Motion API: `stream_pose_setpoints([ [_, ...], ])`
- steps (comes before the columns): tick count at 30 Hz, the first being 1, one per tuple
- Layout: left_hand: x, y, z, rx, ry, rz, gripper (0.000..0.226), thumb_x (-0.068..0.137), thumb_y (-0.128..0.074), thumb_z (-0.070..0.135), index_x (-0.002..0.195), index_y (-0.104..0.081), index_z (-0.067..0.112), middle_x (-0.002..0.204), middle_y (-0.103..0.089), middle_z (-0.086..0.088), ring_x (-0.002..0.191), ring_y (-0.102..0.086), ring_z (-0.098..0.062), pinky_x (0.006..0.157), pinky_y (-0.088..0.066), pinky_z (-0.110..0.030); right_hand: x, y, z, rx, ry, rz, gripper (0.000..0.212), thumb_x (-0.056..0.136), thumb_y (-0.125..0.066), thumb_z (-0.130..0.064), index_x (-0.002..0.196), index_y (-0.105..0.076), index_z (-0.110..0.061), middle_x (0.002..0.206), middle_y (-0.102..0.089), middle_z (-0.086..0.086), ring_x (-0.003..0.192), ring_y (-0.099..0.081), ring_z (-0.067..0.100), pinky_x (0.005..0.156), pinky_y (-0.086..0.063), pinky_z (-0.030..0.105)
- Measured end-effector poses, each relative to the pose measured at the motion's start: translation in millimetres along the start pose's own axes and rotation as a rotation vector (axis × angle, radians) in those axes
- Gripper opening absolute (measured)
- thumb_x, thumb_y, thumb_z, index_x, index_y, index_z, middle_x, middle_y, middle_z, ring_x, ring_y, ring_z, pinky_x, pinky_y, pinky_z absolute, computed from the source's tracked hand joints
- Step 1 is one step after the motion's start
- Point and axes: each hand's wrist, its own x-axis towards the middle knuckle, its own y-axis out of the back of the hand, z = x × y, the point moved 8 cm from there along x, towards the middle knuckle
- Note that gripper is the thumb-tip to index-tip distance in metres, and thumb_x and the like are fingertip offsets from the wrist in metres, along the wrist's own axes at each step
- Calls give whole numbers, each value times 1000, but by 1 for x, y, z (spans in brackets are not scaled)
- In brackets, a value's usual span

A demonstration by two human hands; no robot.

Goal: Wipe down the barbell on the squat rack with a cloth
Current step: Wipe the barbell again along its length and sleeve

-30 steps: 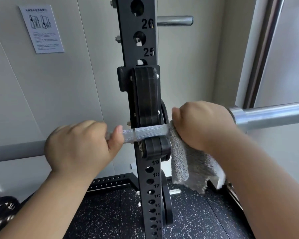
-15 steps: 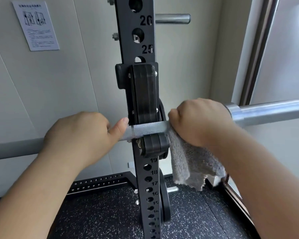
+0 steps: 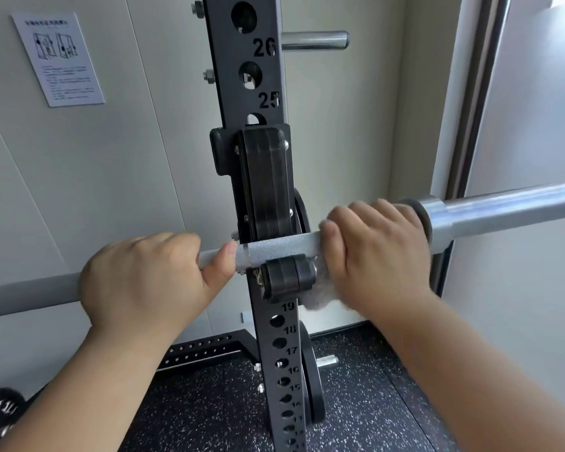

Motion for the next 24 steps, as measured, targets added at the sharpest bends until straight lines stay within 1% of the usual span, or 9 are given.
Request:
stream_pose_setpoints([
  [4, -1, 2, 0, 5, -3, -2, 59, 96, -36, 61, 54, -31, 20, 46, -36, -2, 42, -29, -22, 56, -21, -24, 46, -19, 12, -8, -134, -554, 48, 105, -32, -43, 66, -42, -16, 66, -40, 3, 72, -49, 34, 64, -36, 35],
  [5, -2, 3, 1, 3, 0, 0, 59, 96, -36, 60, 54, -31, 20, 45, -37, -2, 42, -29, -22, 56, -20, -23, 47, -19, 10, -7, -122, -531, 47, 105, -34, -40, 65, -42, -16, 64, -38, 1, 70, -50, 33, 62, -33, 34],
  [7, -3, 5, 1, -7, -3, 24, 59, 96, -36, 59, 54, -31, 19, 46, -36, -2, 43, -28, -21, 56, -19, -23, 30, -4, 6, 25, -75, -143, 45, 105, -40, -34, 64, -48, -17, 59, -37, -5, 62, -54, 32, 59, -30, 33],
  [9, -5, 5, 1, -15, -20, 65, 58, 97, -37, 58, 54, -32, 19, 46, -34, -2, 44, -27, -21, 56, -19, -24, -14, 1, -1, 59, -42, 85, 36, 109, -41, -32, 90, -68, -16, 83, -62, -1, 85, -63, 32, 82, -46, 42],
  [12, -4, 5, 1, -4, -22, 77, 59, 97, -36, 57, 54, -35, 18, 46, -36, -4, 43, -32, -23, 56, -22, -25, -37, -7, 0, 102, 34, 82, 36, 109, -50, -34, 128, -67, -9, 125, -68, 7, 119, -59, 32, 115, -37, 46],
  [16, -4, 5, 0, -21, -10, 53, 59, 98, -34, 57, 54, -32, 18, 46, -34, -3, 42, -30, -23, 55, -23, -25, -25, 1, 11, 56, 144, 52, 33, 109, -52, -37, 125, -70, -14, 117, -71, 2, 107, -65, 30, 103, -44, 45],
  [19, -4, 7, 1, -25, -21, 89, 57, 100, -34, 57, 56, -29, 20, 48, -30, -2, 44, -27, -21, 55, -22, -26, -30, 9, 11, 104, -52, 115, 27, 108, -53, -25, 123, -74, -17, 122, -74, 0, 119, -66, 31, 112, -45, 46],
  [22, -4, 7, -1, -14, -21, 90, 58, 101, -33, 57, 56, -29, 20, 48, -29, -2, 44, -27, -21, 55, -21, -26, -37, 4, -17, 250, 18, 93, 37, 104, -53, -16, 135, -72, -19, 139, -70, -2, 133, -61, 27, 122, -40, 48],
  [24, -5, 6, -1, -28, -25, 98, 60, 102, -31, 58, 56, -30, 19, 48, -27, -2, 43, -27, -21, 55, -21, -26, -35, 10, -14, 243, 79, 100, 34, 102, -59, -15, 133, -74, -21, 136, -72, -4, 128, -64, 27, 113, -46, 48],
])
